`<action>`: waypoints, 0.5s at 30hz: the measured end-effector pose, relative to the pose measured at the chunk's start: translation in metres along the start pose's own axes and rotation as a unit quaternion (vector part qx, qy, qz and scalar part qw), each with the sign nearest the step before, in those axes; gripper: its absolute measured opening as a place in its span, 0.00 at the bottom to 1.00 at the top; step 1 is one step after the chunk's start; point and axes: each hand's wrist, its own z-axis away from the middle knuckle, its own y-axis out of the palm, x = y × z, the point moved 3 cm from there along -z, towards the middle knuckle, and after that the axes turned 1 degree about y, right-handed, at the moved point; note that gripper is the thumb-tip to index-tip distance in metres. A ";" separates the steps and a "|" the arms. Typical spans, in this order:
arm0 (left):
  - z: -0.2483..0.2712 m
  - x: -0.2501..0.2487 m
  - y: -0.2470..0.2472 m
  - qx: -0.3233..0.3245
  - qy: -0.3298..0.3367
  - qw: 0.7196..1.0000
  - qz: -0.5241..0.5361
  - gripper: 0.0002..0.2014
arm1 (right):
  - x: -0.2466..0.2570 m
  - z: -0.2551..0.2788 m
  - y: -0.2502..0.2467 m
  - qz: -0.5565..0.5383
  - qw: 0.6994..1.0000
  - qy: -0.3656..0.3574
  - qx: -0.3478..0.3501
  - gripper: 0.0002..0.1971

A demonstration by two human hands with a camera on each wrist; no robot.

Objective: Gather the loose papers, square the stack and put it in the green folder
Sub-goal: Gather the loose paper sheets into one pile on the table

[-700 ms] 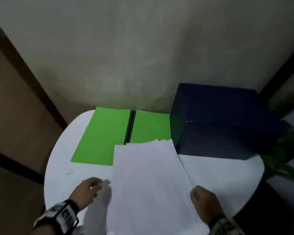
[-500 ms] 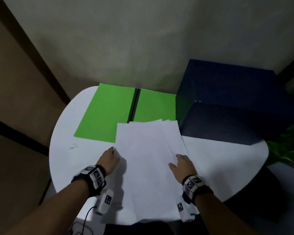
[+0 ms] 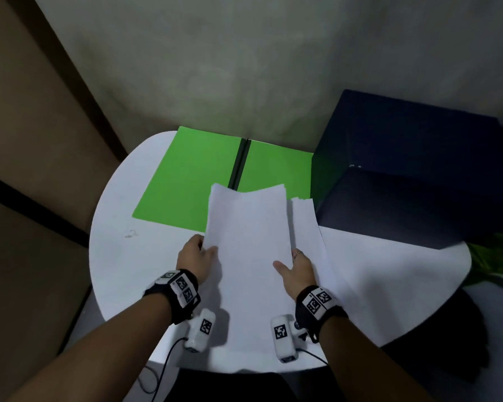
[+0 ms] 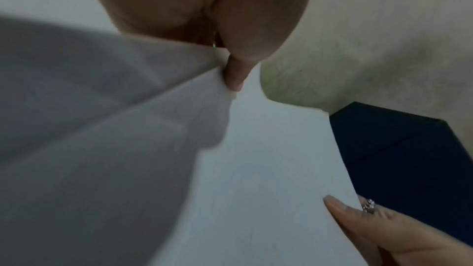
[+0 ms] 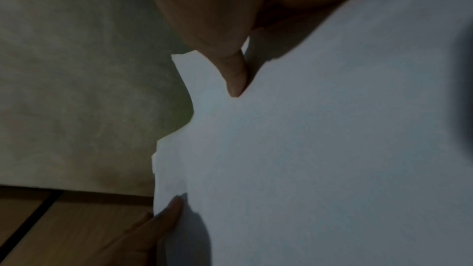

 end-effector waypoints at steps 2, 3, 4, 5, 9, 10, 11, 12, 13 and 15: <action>-0.004 0.003 -0.005 -0.025 0.021 0.999 -0.006 0.08 | -0.005 0.001 -0.006 0.022 0.999 0.002 -0.029 0.19; -0.006 0.006 -0.009 -0.037 0.027 0.999 -0.009 0.08 | -0.010 0.001 -0.011 0.054 0.996 0.009 -0.067 0.19; -0.010 0.013 -0.014 -0.048 0.032 0.998 -0.009 0.07 | -0.016 0.001 -0.017 0.109 0.988 0.020 -0.110 0.22; -0.014 0.021 -0.019 -0.053 0.032 0.998 -0.001 0.08 | -0.022 0.002 -0.022 0.177 0.974 0.033 -0.140 0.27; -0.024 0.048 -0.029 0.023 -0.023 0.999 0.002 0.26 | -0.038 0.000 -0.021 0.284 0.946 0.064 -0.144 0.47; -0.025 0.051 -0.025 0.043 -0.023 0.999 -0.013 0.26 | -0.038 -0.002 -0.019 0.287 0.945 0.065 -0.143 0.50; -0.024 0.051 -0.022 0.047 -0.021 0.998 -0.024 0.23 | -0.039 -0.004 -0.017 0.286 0.945 0.070 -0.146 0.52; -0.024 0.048 -0.021 0.038 -0.014 0.999 -0.027 0.20 | -0.037 -0.006 -0.017 0.284 0.943 0.079 -0.153 0.55; -0.023 0.043 -0.022 0.021 -0.004 0.999 -0.028 0.17 | -0.035 -0.007 -0.017 0.285 0.940 0.095 -0.160 0.57; -0.023 0.037 -0.031 -0.019 0.019 0.999 -0.017 0.13 | -0.031 -0.009 -0.018 0.302 0.931 0.124 -0.162 0.61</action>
